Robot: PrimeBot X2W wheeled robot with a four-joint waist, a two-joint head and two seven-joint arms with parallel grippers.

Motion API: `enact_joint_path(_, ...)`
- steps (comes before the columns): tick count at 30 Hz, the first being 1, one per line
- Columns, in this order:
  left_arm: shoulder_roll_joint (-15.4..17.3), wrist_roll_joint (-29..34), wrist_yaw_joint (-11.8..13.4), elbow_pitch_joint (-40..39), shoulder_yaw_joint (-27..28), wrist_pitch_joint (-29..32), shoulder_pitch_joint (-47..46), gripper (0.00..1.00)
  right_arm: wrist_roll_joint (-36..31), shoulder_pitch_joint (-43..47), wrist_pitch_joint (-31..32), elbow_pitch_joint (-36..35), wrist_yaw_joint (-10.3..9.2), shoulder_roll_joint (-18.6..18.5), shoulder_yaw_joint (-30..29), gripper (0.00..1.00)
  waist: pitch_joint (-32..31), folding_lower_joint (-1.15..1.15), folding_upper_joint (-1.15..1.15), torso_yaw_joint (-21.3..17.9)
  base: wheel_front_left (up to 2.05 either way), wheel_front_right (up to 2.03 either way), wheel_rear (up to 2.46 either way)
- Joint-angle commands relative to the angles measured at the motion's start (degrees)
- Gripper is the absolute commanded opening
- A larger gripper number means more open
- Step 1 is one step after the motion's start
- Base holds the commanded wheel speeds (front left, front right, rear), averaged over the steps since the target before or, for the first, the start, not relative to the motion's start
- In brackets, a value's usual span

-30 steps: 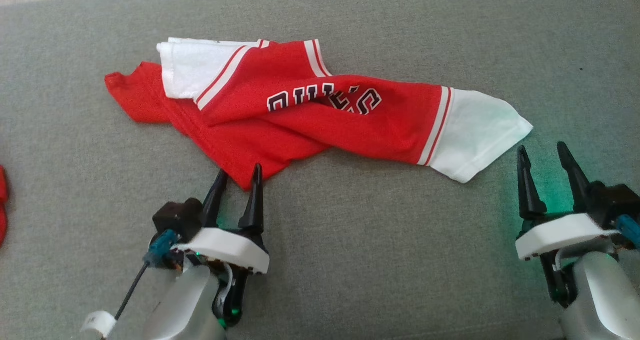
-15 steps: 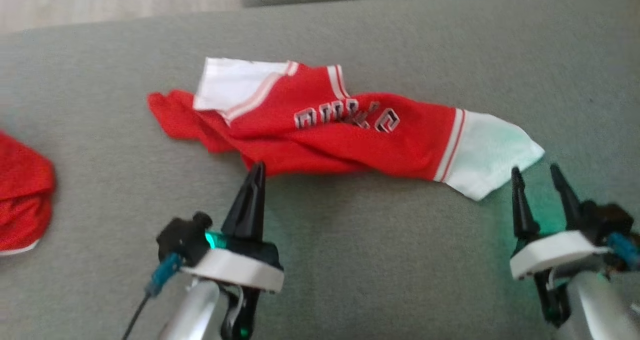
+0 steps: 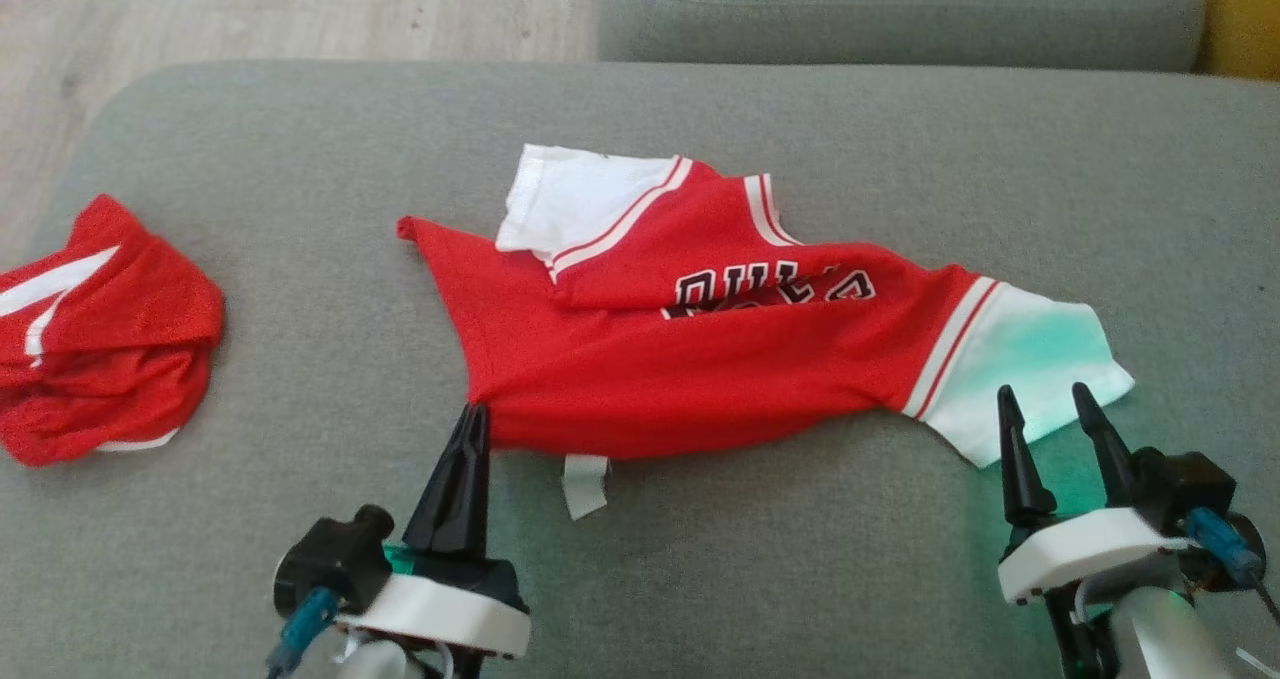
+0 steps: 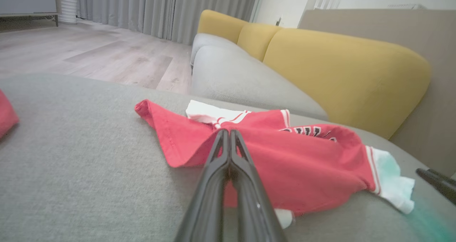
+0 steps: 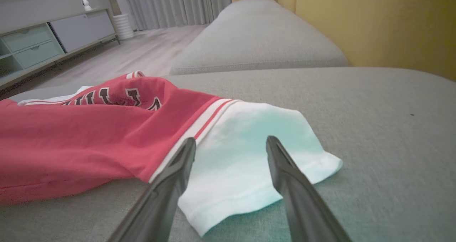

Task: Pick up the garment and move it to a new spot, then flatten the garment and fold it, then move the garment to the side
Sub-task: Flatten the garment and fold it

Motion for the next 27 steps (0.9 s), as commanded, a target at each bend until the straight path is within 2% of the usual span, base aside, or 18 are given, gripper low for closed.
enact_joint_path(1,0.18,0.64,0.10,0.96,3.02,-0.29,-3.54,0.00,-0.17,-1.99,-0.23,-1.74,-0.04,-0.86,1.61,1.00,1.43,0.00,0.00,-1.28,0.00,0.00,0.00)
enact_joint_path(12,0.09,3.00,0.48,15.92,11.19,-0.29,-12.37,0.00,0.62,-4.21,-0.23,-2.31,-0.04,-2.15,2.91,1.00,5.75,0.00,0.00,-5.48,0.00,0.00,0.00)
enact_joint_path(17,0.03,5.22,2.13,20.45,14.08,-0.29,-15.46,0.00,0.63,-4.82,-0.23,-2.81,-0.04,-2.27,2.61,1.00,6.31,0.00,0.00,-6.20,0.00,0.00,0.00)
enact_joint_path(18,0.03,5.78,2.56,21.06,14.60,-0.29,-15.75,0.07,0.53,-4.89,-0.23,-3.03,-0.04,-2.14,2.54,1.00,6.21,0.00,0.00,-6.26,0.00,0.00,0.00)
enact_joint_path(19,0.02,6.50,3.09,21.20,15.11,-0.29,-16.04,0.45,0.44,-4.94,-0.23,-3.27,-0.04,-1.97,2.47,1.00,6.07,0.00,0.00,-6.30,0.00,0.00,0.00)
enact_joint_path(20,0.02,7.38,3.70,21.11,15.61,-0.29,-16.12,0.98,0.36,-4.97,-0.23,-3.65,-0.04,-1.74,2.35,1.00,5.77,0.00,0.00,-6.33,0.00,0.00,0.00)
enact_joint_path(24,0.01,9.45,4.89,19.41,17.63,-0.29,-14.33,1.00,0.06,-4.54,-0.23,-5.34,-0.04,-0.73,1.81,1.00,4.08,0.00,0.00,-6.32,0.00,0.00,0.00)
enact_joint_path(27,-0.01,9.66,4.65,17.50,18.17,-0.29,-11.21,1.00,-0.34,-3.88,-0.23,-5.36,-0.04,0.11,1.71,1.00,2.27,0.00,0.00,-6.36,0.00,0.00,0.00)
